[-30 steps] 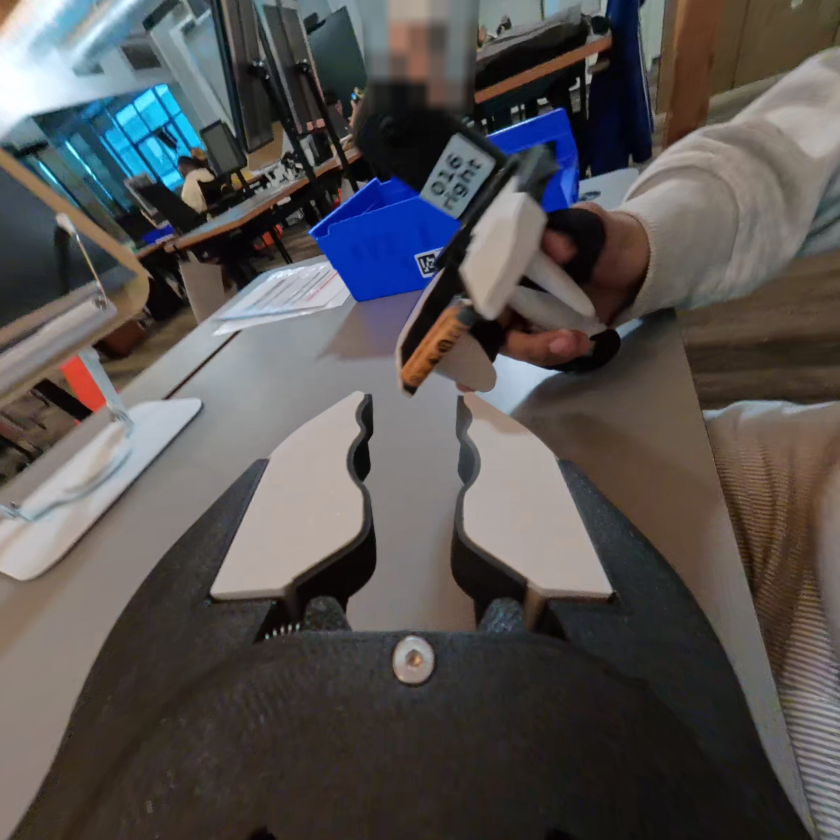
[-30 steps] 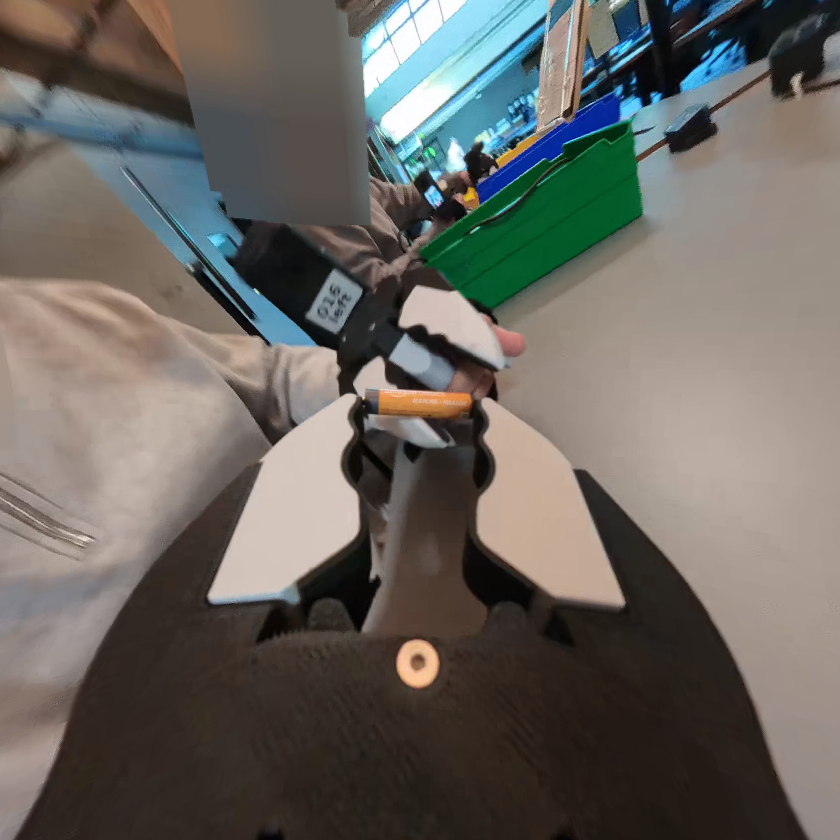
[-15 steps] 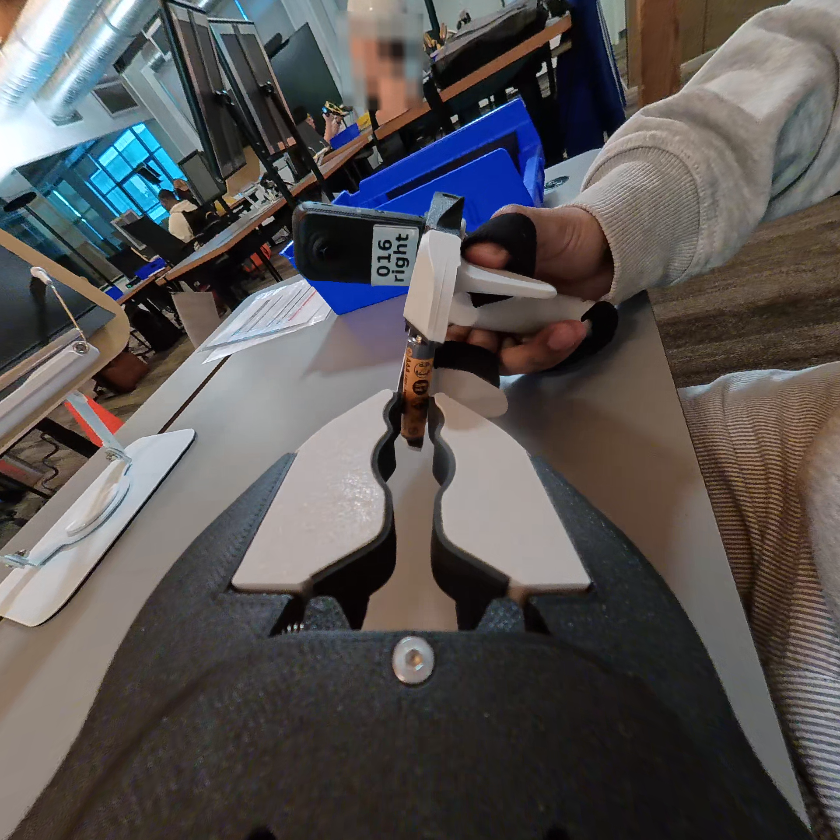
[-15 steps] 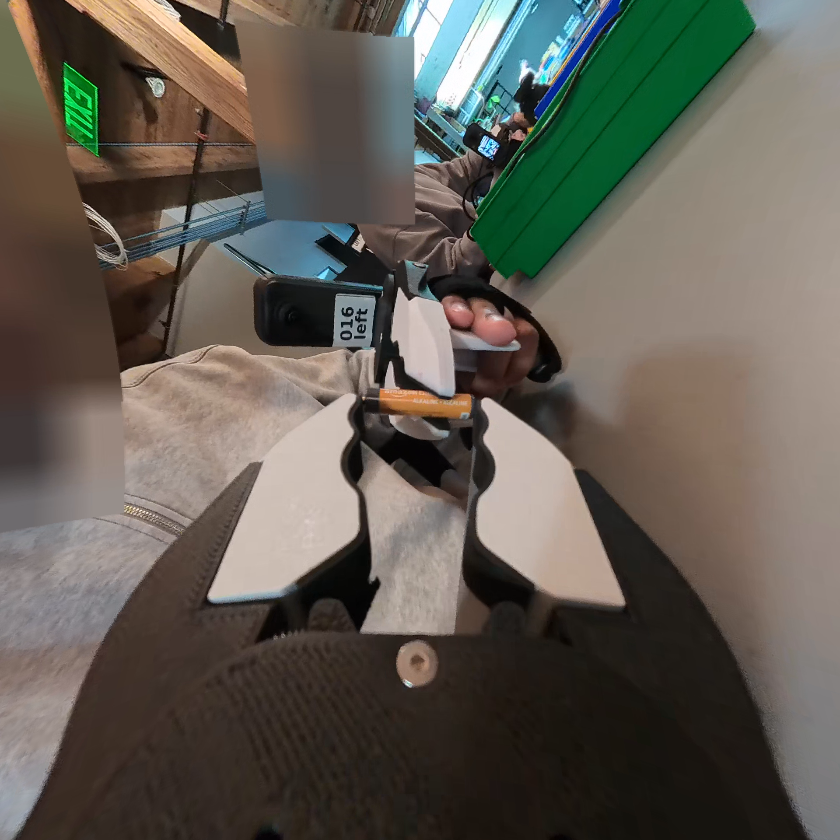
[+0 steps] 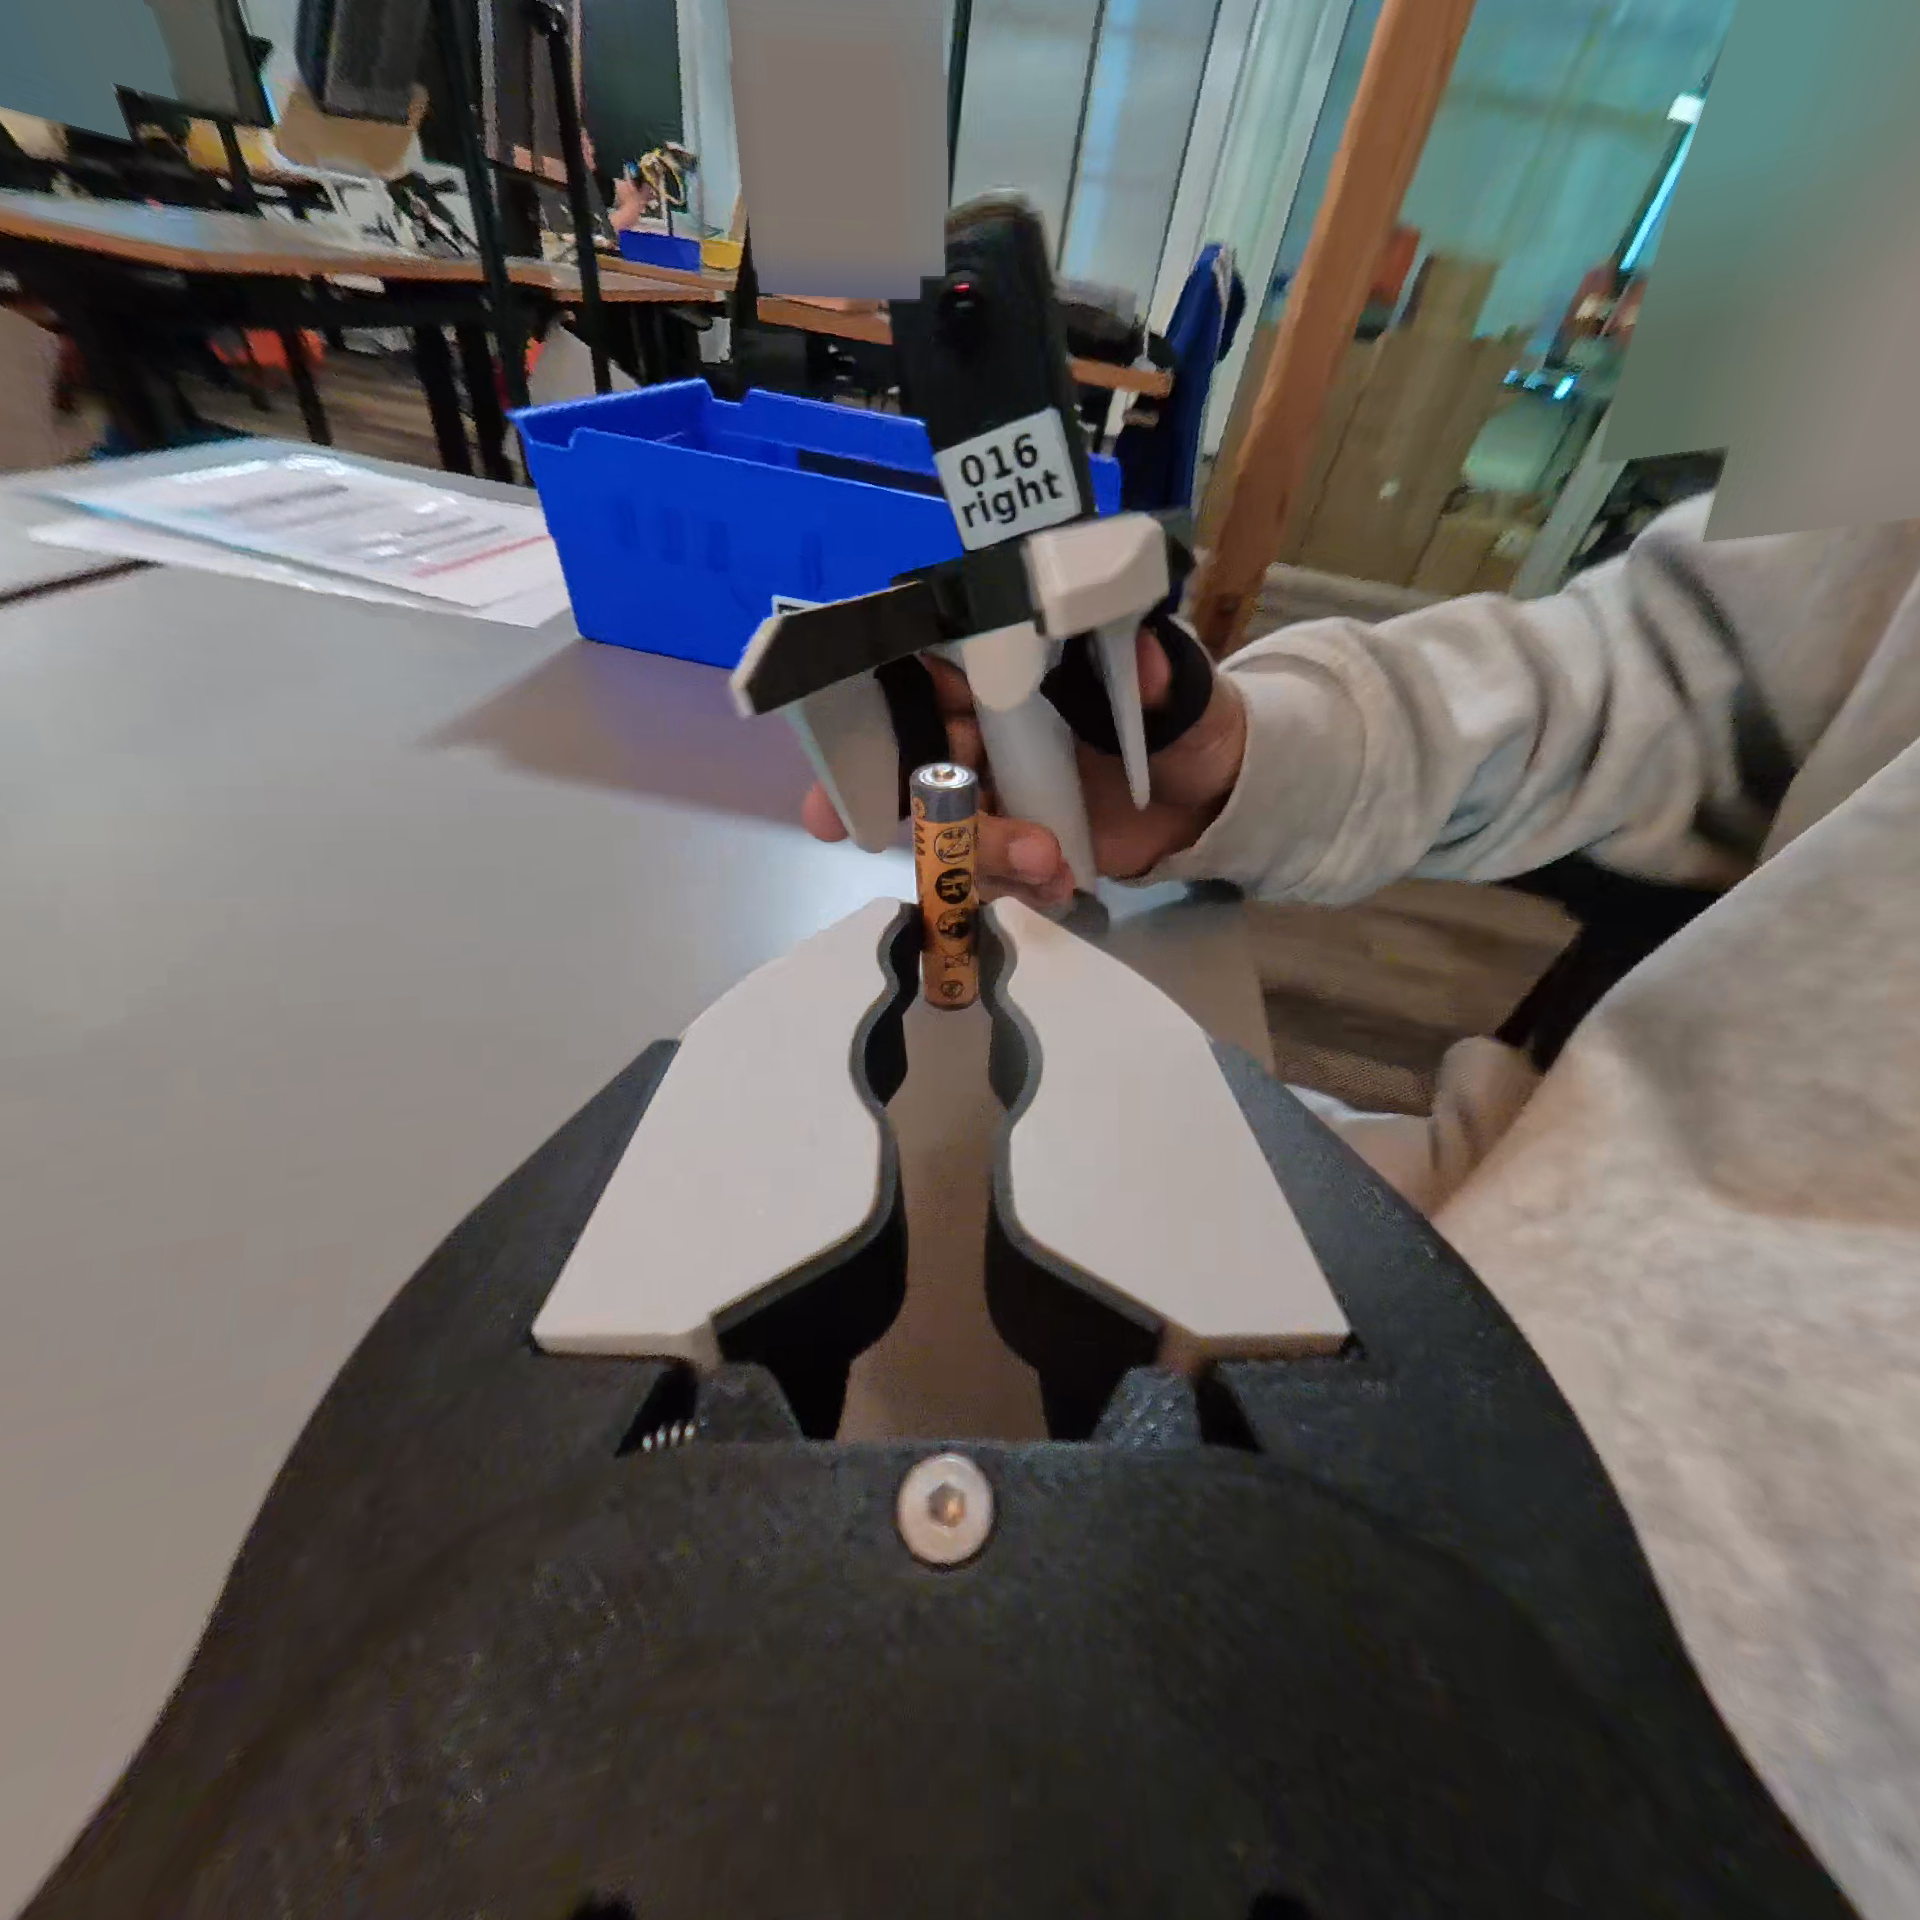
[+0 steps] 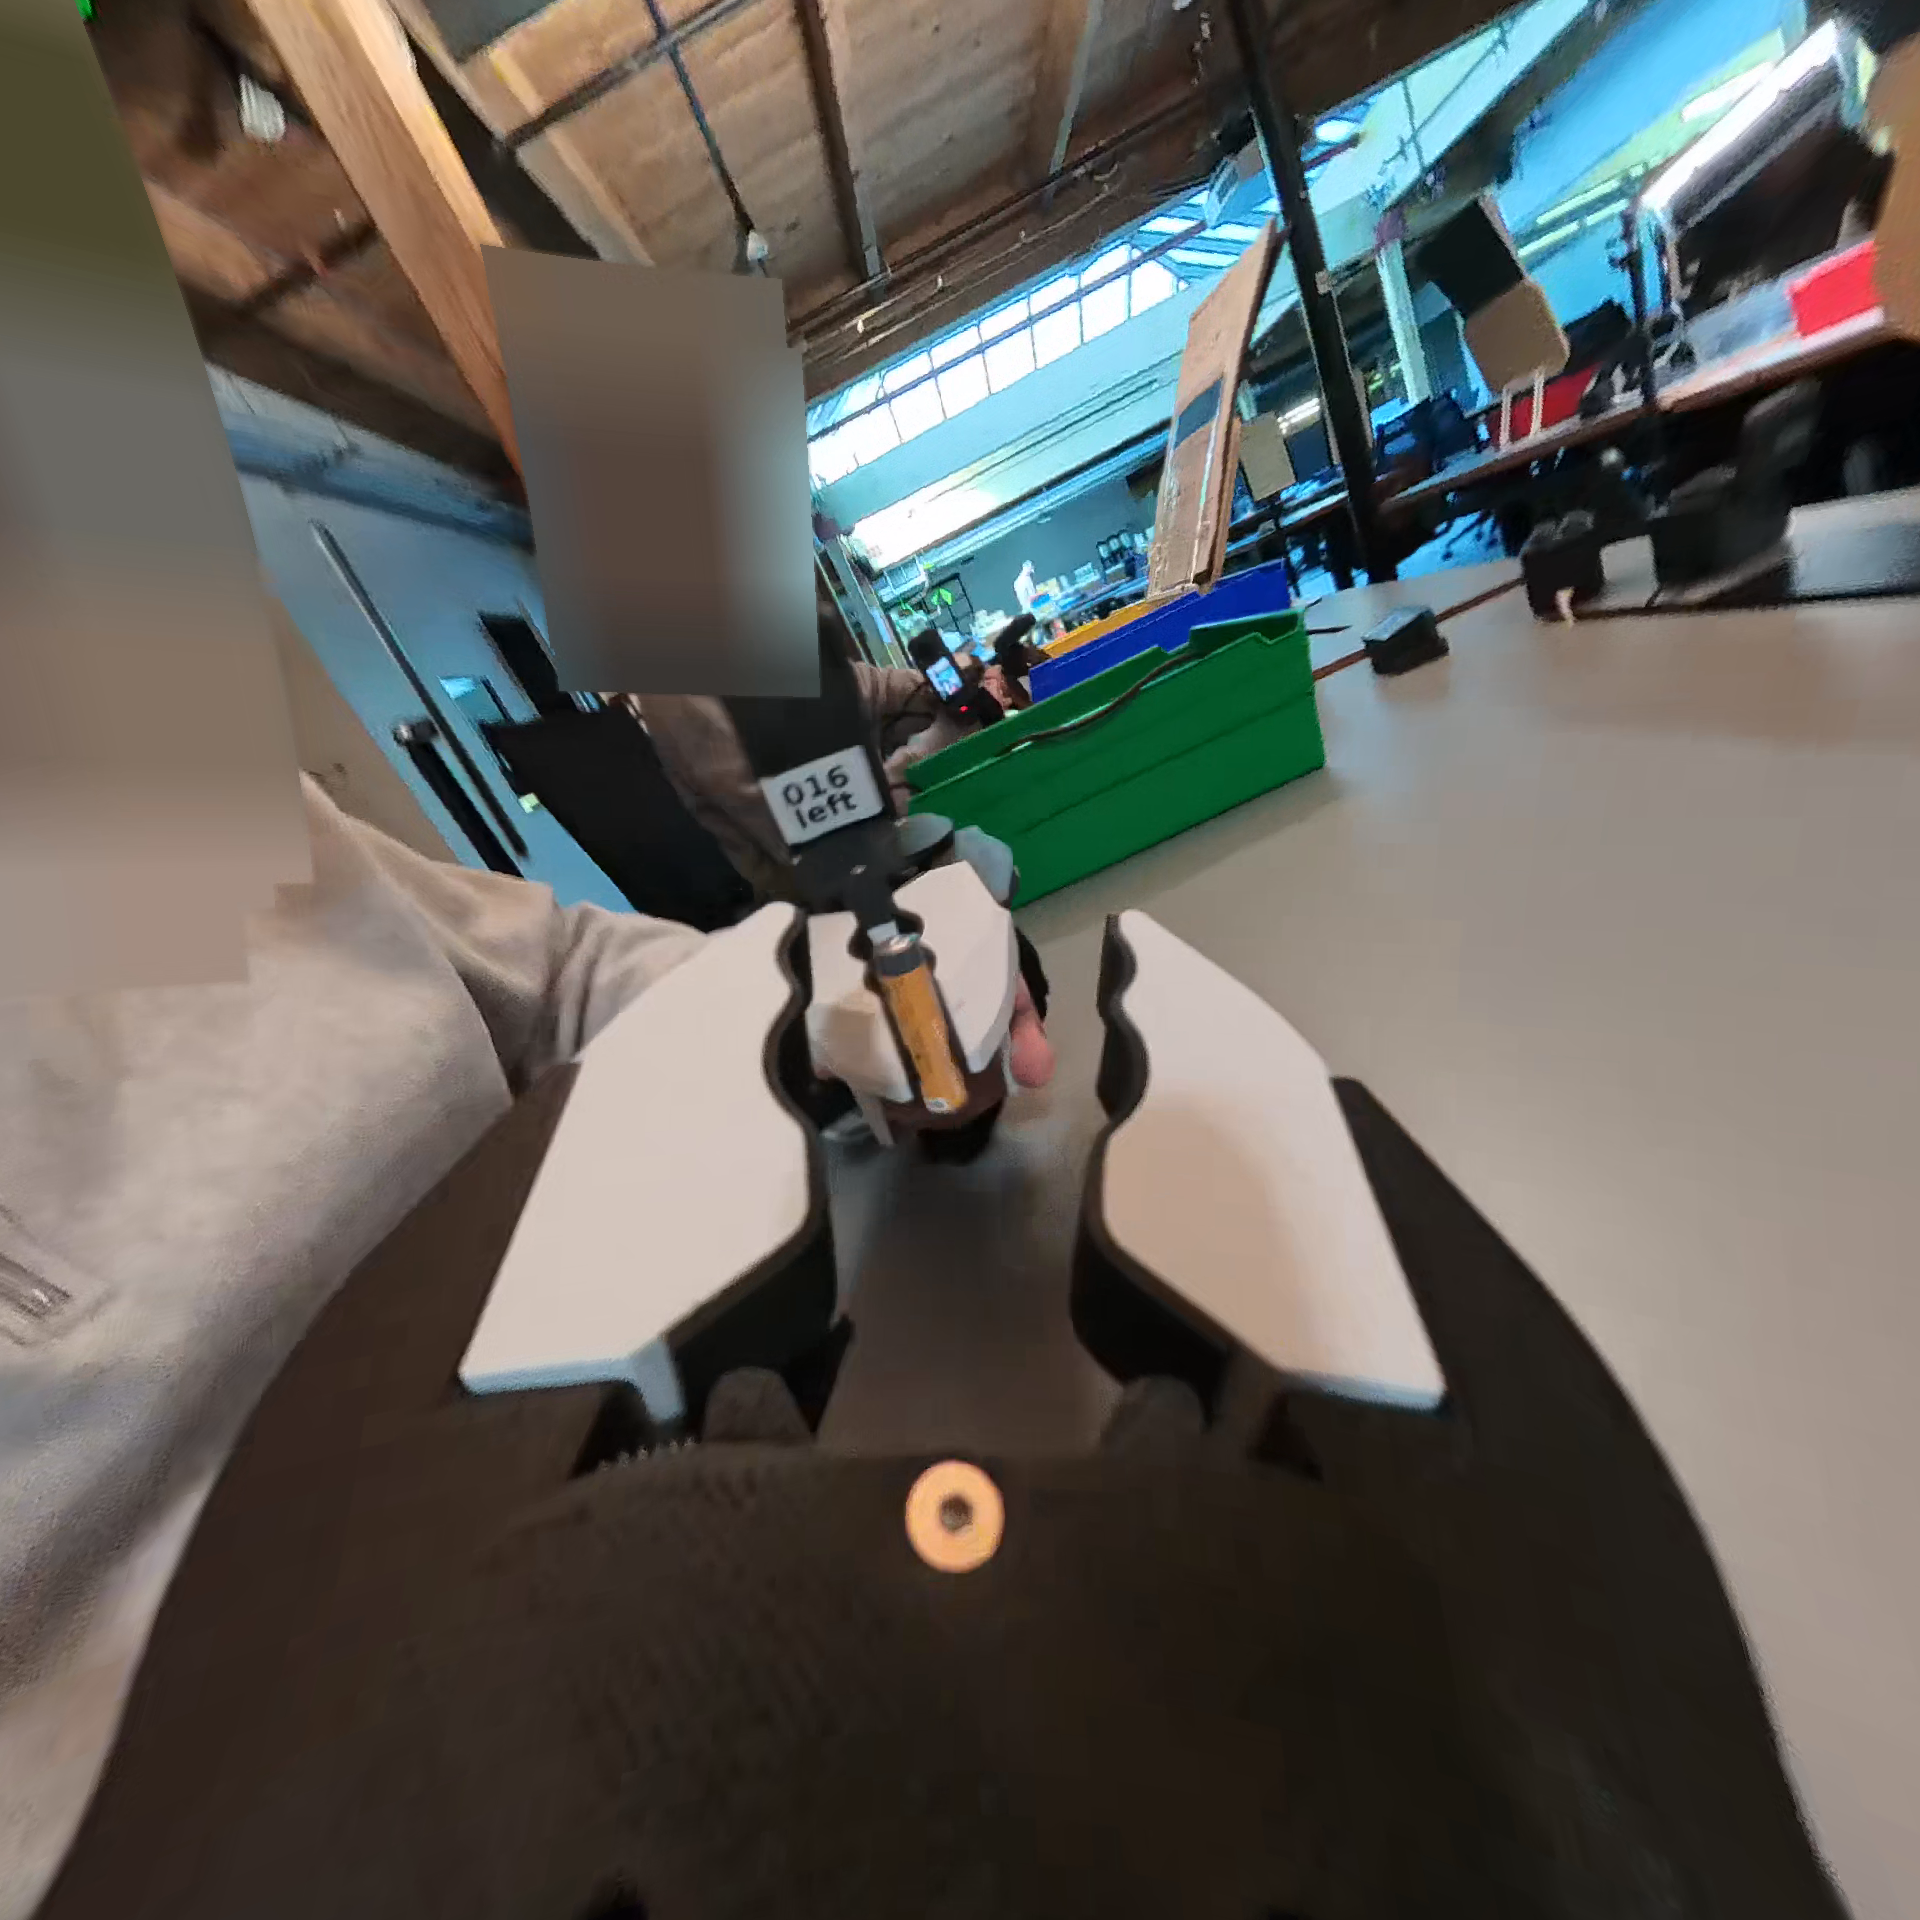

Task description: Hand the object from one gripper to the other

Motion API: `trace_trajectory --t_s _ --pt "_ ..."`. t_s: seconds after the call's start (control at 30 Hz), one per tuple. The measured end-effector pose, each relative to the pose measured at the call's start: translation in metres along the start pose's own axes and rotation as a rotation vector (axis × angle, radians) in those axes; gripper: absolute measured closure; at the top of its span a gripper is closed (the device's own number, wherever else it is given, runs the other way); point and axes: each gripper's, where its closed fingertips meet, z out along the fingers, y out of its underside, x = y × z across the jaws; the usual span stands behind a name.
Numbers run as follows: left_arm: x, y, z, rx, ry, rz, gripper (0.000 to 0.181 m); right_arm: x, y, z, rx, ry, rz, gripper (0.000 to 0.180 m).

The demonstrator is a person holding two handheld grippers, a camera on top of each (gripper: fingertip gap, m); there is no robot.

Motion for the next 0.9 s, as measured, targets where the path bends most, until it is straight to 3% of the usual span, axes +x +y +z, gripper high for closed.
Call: trace_trajectory --t_s 0.23,0.53,0.7,0.9 --pt "-0.001 -0.001 -0.001 0.021 0.046 -0.106 0.17 -0.009 0.026 0.013 -0.163 0.024 -0.234 0.145" --pt "0.012 0.004 0.006 -0.027 0.077 -0.062 0.17 -0.017 0.031 0.016 -0.185 -0.017 -0.23 0.168" --pt "0.014 0.003 0.007 -0.023 0.064 -0.044 0.169 -0.018 0.03 0.016 -0.195 -0.024 -0.163 0.169" --pt "0.005 -0.002 0.005 -0.004 -0.03 0.068 0.122 -0.017 0.021 0.011 -0.155 -0.046 0.039 0.169"
